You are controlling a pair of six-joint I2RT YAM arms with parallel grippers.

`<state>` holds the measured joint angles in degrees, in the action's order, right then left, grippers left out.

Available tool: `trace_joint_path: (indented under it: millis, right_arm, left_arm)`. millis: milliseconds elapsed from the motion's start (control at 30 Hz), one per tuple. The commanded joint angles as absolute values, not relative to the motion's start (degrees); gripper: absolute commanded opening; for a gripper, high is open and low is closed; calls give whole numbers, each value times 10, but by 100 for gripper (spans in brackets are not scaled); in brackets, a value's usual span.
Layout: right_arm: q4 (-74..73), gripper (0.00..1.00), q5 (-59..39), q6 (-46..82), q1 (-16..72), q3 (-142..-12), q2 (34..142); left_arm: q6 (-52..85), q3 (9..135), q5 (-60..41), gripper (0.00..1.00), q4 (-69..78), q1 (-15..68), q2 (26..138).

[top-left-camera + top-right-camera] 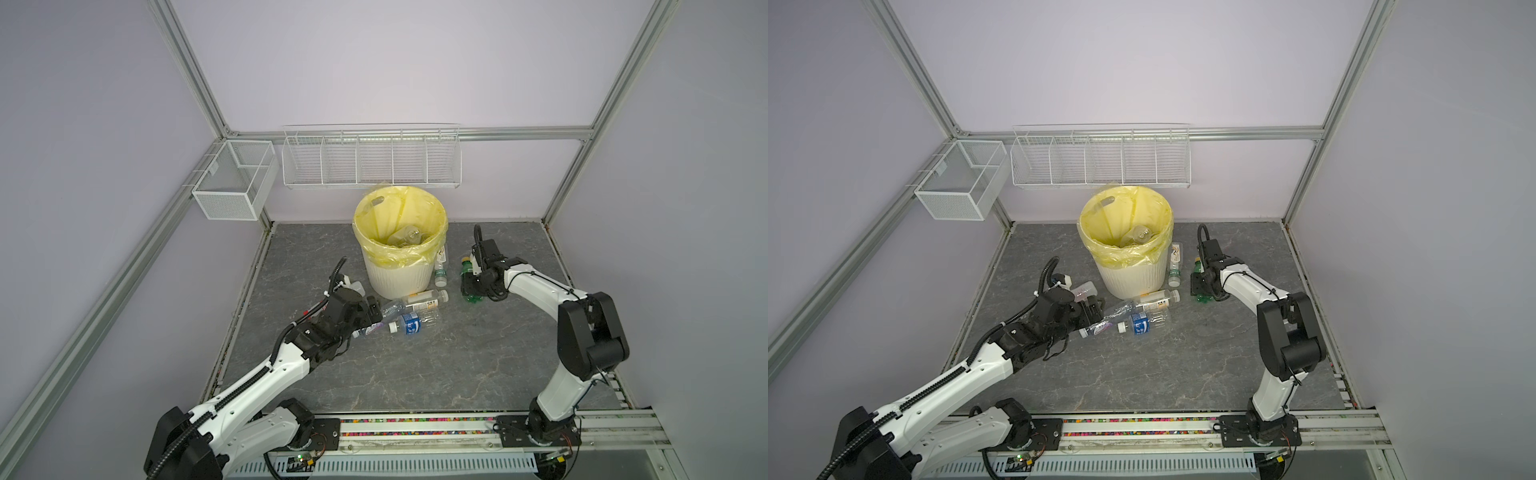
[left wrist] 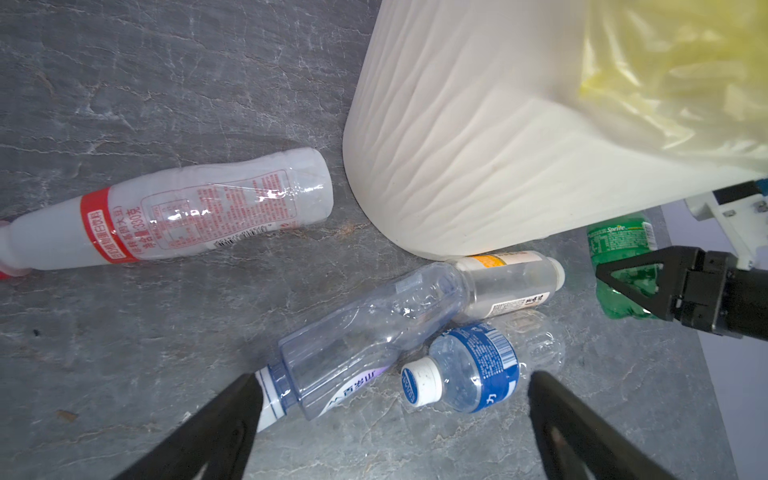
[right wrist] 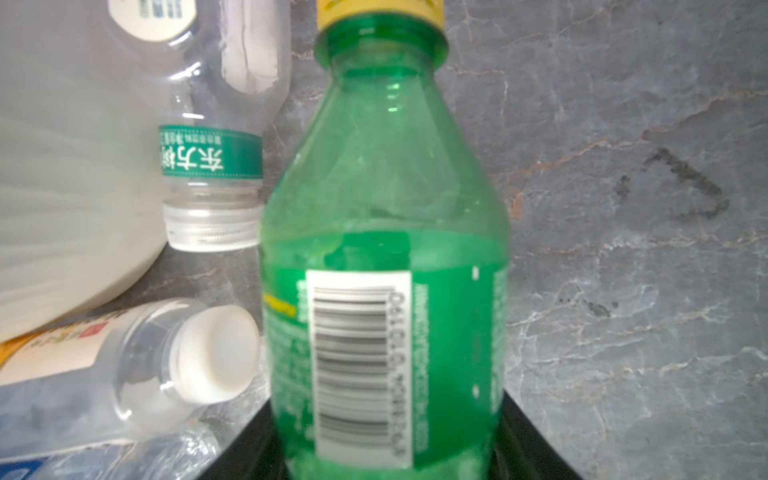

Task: Throw the plastic bottles in the bin
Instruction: 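Close the right gripper around the green yellow-capped soda bottle, then lift the green bottle with the right gripper and carry it over the bin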

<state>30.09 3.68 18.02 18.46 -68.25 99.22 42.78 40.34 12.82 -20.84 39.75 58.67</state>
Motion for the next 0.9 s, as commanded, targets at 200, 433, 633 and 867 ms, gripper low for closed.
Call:
trace_joint_path:
  millis: [200,433,633,867]
  right_arm:
    - [289,62,27,200,191,-640,895]
    - [301,62,42,199,196,-624,818]
    - [304,62,49,200,203,-621,765]
    - [305,62,37,215,222,-626,697]
  left_arm:
    - [445,406,149,100,-190,396,605]
    - [444,419,146,100,-188,395,627]
    - [441,429,147,100,-199,396,634]
    - [456,418,144,100,-188,396,628]
